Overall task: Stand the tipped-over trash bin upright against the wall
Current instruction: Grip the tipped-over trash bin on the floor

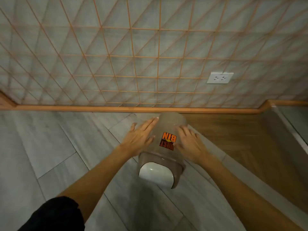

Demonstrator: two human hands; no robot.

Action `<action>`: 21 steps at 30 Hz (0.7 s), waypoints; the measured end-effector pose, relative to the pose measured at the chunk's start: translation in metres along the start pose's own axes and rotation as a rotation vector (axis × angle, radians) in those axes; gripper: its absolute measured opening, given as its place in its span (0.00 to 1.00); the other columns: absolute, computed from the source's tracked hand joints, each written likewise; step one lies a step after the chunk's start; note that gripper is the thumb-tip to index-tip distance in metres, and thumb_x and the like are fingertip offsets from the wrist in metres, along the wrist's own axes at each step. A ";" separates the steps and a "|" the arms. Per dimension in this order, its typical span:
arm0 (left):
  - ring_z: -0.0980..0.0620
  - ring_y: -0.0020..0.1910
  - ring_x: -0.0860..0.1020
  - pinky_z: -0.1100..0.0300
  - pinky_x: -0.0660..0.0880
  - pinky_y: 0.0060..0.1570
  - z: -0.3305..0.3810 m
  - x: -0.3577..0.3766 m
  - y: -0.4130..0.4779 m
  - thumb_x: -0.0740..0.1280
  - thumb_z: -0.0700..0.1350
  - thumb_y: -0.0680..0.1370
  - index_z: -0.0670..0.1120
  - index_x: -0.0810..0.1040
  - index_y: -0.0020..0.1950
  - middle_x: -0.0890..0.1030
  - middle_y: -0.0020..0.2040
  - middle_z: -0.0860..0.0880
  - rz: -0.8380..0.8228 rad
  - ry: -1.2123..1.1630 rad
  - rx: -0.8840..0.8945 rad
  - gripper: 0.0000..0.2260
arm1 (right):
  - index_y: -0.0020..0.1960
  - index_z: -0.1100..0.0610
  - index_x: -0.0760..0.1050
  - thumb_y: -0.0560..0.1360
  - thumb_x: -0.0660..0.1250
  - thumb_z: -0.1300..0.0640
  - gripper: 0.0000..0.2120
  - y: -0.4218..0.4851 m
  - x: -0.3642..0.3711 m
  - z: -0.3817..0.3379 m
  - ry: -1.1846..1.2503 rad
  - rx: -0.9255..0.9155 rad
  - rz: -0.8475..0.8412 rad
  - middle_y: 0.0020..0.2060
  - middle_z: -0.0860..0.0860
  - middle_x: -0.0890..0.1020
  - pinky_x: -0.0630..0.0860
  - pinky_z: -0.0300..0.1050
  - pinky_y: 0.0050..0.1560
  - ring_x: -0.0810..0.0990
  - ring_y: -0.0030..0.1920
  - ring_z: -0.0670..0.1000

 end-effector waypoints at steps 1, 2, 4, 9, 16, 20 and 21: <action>0.50 0.77 0.59 0.40 0.56 0.73 -0.002 0.009 -0.004 0.53 0.52 0.84 0.50 0.44 0.80 0.53 0.81 0.50 -0.042 -0.048 -0.033 0.28 | 0.76 0.55 0.55 0.78 0.62 0.49 0.31 -0.001 0.010 0.003 0.075 0.075 -0.012 0.71 0.56 0.65 0.66 0.59 0.65 0.67 0.68 0.61; 0.50 0.77 0.59 0.40 0.56 0.73 -0.005 0.018 -0.006 0.53 0.53 0.84 0.51 0.44 0.80 0.53 0.81 0.50 -0.066 -0.102 -0.065 0.28 | 0.74 0.55 0.57 0.77 0.63 0.48 0.29 -0.001 0.018 0.007 0.154 0.140 -0.012 0.70 0.57 0.66 0.66 0.60 0.65 0.68 0.67 0.62; 0.49 0.77 0.59 0.41 0.57 0.73 -0.014 0.038 -0.016 0.52 0.53 0.84 0.51 0.44 0.80 0.54 0.81 0.50 -0.097 -0.190 -0.135 0.27 | 0.72 0.55 0.59 0.77 0.63 0.48 0.28 -0.004 0.037 0.016 0.266 0.245 -0.060 0.69 0.59 0.66 0.67 0.61 0.65 0.68 0.66 0.64; 0.42 0.75 0.63 0.43 0.62 0.73 -0.028 0.074 -0.036 0.55 0.53 0.83 0.48 0.50 0.80 0.61 0.78 0.42 -0.116 -0.556 -0.332 0.28 | 0.75 0.56 0.60 0.76 0.66 0.51 0.31 -0.017 0.074 0.026 0.593 0.364 -0.068 0.70 0.60 0.69 0.71 0.50 0.64 0.71 0.67 0.60; 0.47 0.74 0.65 0.50 0.67 0.69 -0.030 0.102 -0.059 0.67 0.60 0.75 0.51 0.56 0.79 0.64 0.77 0.46 -0.228 -0.975 -0.548 0.36 | 0.71 0.49 0.66 0.70 0.72 0.53 0.31 -0.035 0.091 0.035 1.187 0.601 -0.155 0.68 0.52 0.72 0.66 0.53 0.55 0.71 0.62 0.53; 0.47 0.78 0.55 0.48 0.62 0.71 -0.032 0.107 -0.062 0.75 0.61 0.65 0.54 0.44 0.79 0.52 0.80 0.49 -0.417 -1.031 -0.511 0.54 | 0.76 0.44 0.54 0.68 0.75 0.60 0.45 -0.047 0.100 0.039 1.216 0.528 -0.304 0.71 0.52 0.69 0.65 0.59 0.62 0.68 0.67 0.56; 0.48 0.78 0.55 0.49 0.62 0.71 -0.033 0.109 -0.063 0.77 0.60 0.63 0.56 0.40 0.79 0.50 0.81 0.50 -0.457 -1.022 -0.502 0.57 | 0.76 0.41 0.50 0.67 0.75 0.62 0.49 -0.049 0.102 0.039 1.211 0.518 -0.362 0.71 0.52 0.67 0.63 0.62 0.64 0.66 0.69 0.57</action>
Point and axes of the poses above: each hand's wrist, its own y-axis towards the middle knuckle, its own x-axis out of the palm, z = x × y, the point moved 3 cm from there along y, towards the middle knuckle
